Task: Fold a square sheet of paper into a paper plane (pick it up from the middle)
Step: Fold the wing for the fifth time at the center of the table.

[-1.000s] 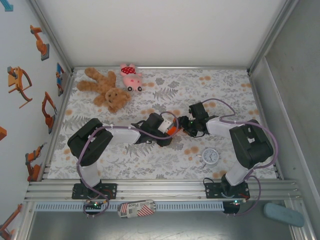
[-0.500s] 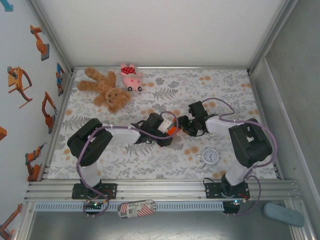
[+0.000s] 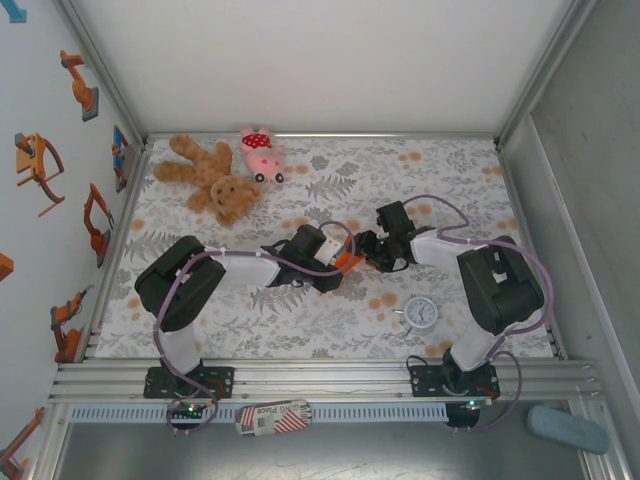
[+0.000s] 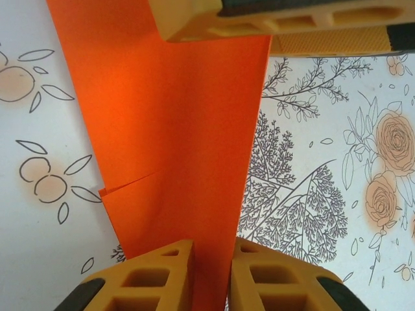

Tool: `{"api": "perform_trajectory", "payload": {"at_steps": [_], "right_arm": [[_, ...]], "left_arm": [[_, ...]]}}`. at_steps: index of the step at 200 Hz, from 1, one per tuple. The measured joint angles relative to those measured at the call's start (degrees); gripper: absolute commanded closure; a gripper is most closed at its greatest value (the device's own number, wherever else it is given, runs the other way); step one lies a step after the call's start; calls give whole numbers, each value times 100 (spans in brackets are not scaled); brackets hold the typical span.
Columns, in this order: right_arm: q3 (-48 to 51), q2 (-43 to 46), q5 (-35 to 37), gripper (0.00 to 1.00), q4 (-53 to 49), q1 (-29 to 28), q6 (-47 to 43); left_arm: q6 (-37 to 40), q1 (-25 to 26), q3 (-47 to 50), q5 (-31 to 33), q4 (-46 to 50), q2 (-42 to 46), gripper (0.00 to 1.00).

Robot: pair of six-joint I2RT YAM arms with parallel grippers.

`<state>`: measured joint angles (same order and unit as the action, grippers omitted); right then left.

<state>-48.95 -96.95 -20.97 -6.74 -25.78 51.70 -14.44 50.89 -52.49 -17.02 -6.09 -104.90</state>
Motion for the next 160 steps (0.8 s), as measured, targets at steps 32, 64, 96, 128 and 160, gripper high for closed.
{"api": "perform_trajectory", "payload": {"at_steps": [32, 64, 96, 128, 160], "right_arm": [[-44, 48, 7, 28, -33, -48, -70], [-42, 308, 28, 27, -52, -39, -149], [7, 715, 63, 27, -63, 133, -164], [227, 990, 72, 28, -33, 247, -225], [503, 1003, 44, 29, -20, 251, -356]], "left_arm": [[-26, -33, 0, -57, -17, -39, 81], [-101, -66, 33, -101, -76, -46, 82], [-212, -111, 66, -175, -144, -59, 84], [-356, -162, 66, -267, -162, -83, 85], [-603, -251, 66, -461, -203, -131, 87]]}}
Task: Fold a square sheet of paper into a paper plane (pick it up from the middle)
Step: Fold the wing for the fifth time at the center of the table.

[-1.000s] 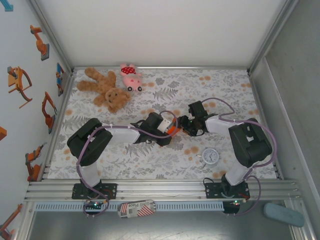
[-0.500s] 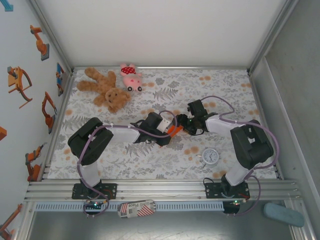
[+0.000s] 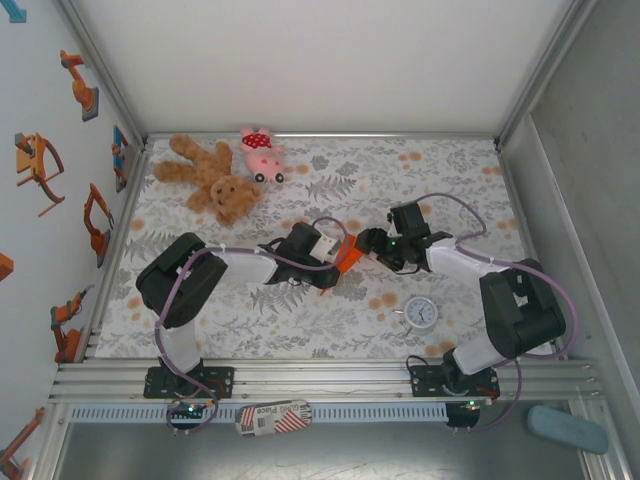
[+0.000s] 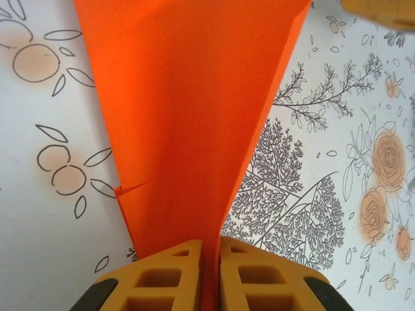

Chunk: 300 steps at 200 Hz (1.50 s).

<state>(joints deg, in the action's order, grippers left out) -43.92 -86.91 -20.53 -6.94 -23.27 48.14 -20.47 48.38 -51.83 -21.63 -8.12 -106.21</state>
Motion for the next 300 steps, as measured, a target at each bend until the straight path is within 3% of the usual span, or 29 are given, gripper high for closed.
{"api": "perform_trajectory", "payload": {"at_steps": [132, 300], "right_arm": [[4, -415, -306, 39, 127, -162, -616], [-1001, -1340, -74, 40, -557, -509, -1132]], "left_arm": [[-1222, -348, -2, -846, -267, -210, 88], [-1499, -466, -2, -1119, -382, -310, 87]]}}
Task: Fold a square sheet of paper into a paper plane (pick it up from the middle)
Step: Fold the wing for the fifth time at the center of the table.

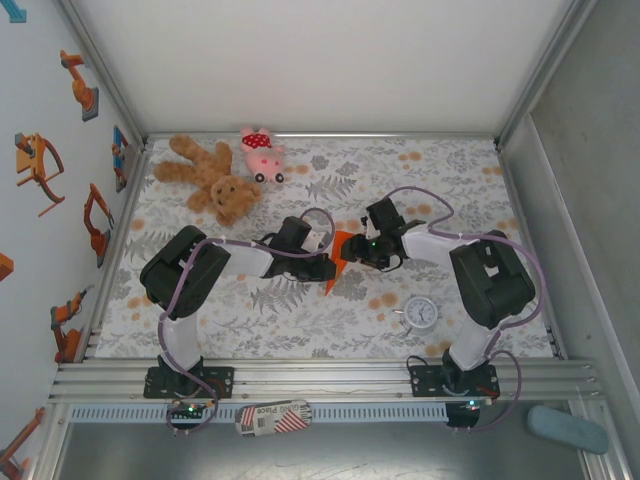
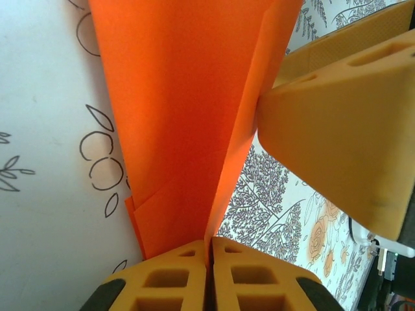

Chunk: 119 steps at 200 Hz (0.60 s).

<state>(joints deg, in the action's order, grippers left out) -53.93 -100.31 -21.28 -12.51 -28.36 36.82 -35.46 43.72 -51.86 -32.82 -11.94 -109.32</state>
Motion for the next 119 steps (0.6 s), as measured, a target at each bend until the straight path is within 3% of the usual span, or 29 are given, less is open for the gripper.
{"api": "perform_trajectory", "payload": {"at_steps": [47, 119], "right_arm": [[-326, -168, 214, 36, -417, -111, 0], [-385, -125, 282, 33, -503, -184, 4]], "left_arm": [[-35, -17, -4, -63, -28, -7, 82], [-46, -76, -11, -116, -31, -76, 92]]}}
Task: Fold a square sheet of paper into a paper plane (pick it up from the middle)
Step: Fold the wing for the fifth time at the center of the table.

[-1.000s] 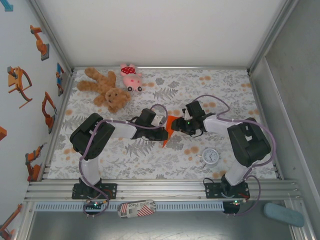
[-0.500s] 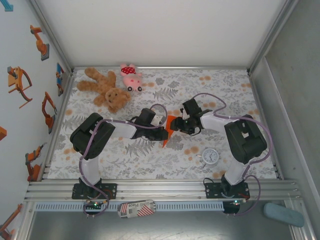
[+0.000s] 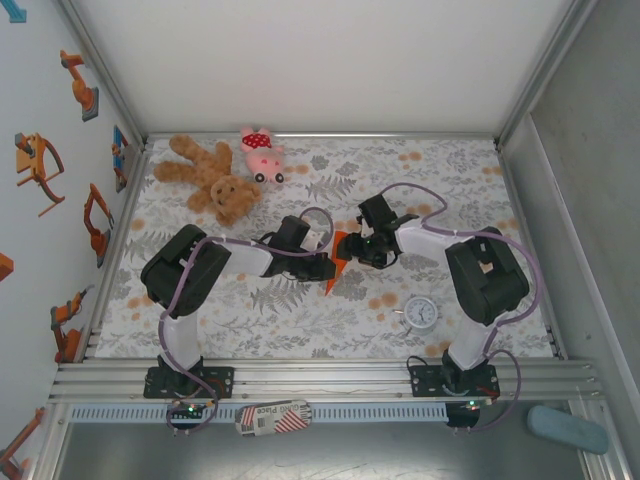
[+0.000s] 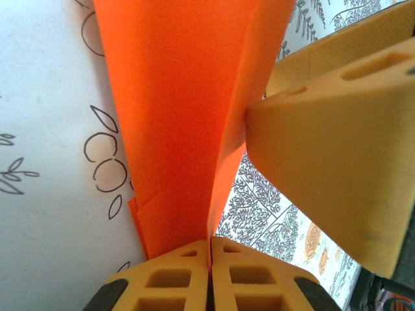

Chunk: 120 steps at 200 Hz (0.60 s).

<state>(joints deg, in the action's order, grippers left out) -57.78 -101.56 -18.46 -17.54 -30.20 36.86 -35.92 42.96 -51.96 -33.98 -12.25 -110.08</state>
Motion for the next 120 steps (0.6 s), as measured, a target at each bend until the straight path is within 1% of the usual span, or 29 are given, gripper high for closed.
{"api": "perform_trajectory", "payload": {"at_steps": [33, 49, 63, 94, 120], "right_arm": [[365, 232, -101, 32, 396, 2, -254], [470, 271, -177, 33, 518, 26, -378], [505, 271, -225, 37, 564, 57, -442], [474, 214, -216, 41, 514, 92, -498], [243, 66, -129, 43, 208, 85, -498]], "left_arm": [[-107, -55, 61, -131, -160, -33, 93], [-181, -85, 101, -212, -267, -50, 93], [-227, -107, 114, -280, -323, -70, 93], [-269, -133, 133, -348, -380, -85, 93], [-271, -138, 138, -354, -389, -85, 92]]}}
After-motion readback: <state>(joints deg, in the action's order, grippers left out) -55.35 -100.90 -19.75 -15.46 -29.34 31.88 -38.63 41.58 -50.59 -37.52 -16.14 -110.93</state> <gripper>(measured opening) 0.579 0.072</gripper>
